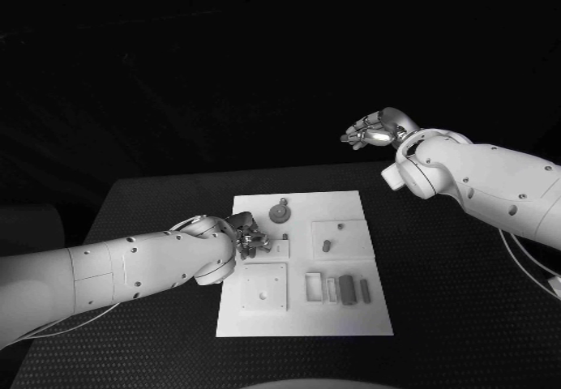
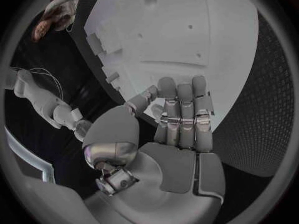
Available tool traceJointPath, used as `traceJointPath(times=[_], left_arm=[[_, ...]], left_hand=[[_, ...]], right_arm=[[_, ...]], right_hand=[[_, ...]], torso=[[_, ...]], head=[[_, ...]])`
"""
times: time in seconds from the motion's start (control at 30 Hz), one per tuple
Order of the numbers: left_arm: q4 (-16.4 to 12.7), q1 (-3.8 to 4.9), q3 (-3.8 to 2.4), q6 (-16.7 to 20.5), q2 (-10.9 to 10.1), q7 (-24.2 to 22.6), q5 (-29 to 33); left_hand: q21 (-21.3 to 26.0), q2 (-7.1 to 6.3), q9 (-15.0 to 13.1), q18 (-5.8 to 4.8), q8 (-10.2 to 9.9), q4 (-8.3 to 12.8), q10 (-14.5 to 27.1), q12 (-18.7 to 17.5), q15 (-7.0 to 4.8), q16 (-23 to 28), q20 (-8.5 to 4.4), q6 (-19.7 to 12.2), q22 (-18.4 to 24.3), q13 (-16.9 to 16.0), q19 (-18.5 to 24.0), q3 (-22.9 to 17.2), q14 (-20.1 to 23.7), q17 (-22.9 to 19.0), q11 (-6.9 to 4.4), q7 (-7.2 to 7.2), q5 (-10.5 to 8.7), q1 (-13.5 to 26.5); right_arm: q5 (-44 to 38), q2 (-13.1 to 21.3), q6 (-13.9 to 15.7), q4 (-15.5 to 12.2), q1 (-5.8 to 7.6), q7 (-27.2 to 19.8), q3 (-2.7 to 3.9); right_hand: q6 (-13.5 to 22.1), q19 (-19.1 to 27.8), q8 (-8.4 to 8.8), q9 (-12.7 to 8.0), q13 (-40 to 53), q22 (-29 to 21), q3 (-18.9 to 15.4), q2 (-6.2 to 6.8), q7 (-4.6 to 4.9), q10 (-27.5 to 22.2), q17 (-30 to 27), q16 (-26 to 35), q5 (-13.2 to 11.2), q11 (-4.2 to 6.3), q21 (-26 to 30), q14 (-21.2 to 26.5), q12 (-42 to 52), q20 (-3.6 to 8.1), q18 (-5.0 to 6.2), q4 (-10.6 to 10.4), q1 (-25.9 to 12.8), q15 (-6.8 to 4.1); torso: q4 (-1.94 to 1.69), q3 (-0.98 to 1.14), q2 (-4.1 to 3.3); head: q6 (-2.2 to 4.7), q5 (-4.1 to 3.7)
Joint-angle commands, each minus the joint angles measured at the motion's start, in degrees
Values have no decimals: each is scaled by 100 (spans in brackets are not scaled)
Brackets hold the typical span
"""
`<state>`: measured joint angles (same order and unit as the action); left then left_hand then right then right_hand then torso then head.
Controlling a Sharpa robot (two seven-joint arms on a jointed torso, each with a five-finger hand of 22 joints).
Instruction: Assemble the parts on the task board
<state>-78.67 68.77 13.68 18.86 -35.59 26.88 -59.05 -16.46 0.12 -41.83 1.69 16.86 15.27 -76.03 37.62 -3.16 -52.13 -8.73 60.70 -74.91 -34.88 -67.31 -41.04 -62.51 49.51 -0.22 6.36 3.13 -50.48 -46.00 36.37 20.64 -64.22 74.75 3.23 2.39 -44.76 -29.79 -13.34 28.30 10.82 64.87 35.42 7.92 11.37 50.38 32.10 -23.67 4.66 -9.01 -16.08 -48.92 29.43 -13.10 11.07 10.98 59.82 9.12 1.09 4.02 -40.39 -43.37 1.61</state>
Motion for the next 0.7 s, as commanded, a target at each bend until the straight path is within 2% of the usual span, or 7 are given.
traceJointPath(times=[0.03,0.3,0.5,0.7], left_arm=[[-19,-1,-3,202,-8,-127,12],[-4,-2,-3,278,-12,-127,12],[12,-2,-3,36,7,-87,53],[19,-2,-2,-56,15,-60,59]], left_hand=[[28,5,-21,60,29,24,233,24,-3,-31,-6,458,-88,9,-54,11,28,-7,-270,-333,33,-88],[28,-1,-25,62,35,16,206,46,-9,-59,-11,487,-97,12,-81,36,5,-21,-282,-345,39,-100],[28,-1,-25,62,35,16,206,46,-9,-59,-11,487,-97,12,-81,36,5,-21,-282,-345,39,-100],[28,-2,-25,62,35,15,205,47,-10,-60,-11,488,-98,12,-83,38,4,-22,-283,-345,39,-100]], right_arm=[[3,-2,-71,1,-2,-58,2],[4,-1,-75,3,-5,-57,2],[4,-9,-82,10,-5,-54,2],[4,-15,-86,14,-6,-53,2]], right_hand=[[44,36,-7,-7,-9,9,-14,4,115,18,8,36,-12,-19,33,26,-37,13,-99,-19,-32,11],[44,38,-8,-9,-12,13,-15,4,115,18,10,38,-12,-19,35,27,-36,13,-100,-22,-33,12],[44,38,-8,-9,-12,13,-15,4,115,18,10,38,-12,-19,35,27,-36,13,-100,-22,-33,12],[44,38,-8,-9,-13,14,-15,3,115,18,10,38,-12,-19,35,27,-36,13,-100,-23,-33,12]], torso=[[-1,-2,-1],[1,-1,-4],[-4,1,0],[0,3,0]], head=[[3,-4],[1,-3],[-10,-2],[-21,7]])
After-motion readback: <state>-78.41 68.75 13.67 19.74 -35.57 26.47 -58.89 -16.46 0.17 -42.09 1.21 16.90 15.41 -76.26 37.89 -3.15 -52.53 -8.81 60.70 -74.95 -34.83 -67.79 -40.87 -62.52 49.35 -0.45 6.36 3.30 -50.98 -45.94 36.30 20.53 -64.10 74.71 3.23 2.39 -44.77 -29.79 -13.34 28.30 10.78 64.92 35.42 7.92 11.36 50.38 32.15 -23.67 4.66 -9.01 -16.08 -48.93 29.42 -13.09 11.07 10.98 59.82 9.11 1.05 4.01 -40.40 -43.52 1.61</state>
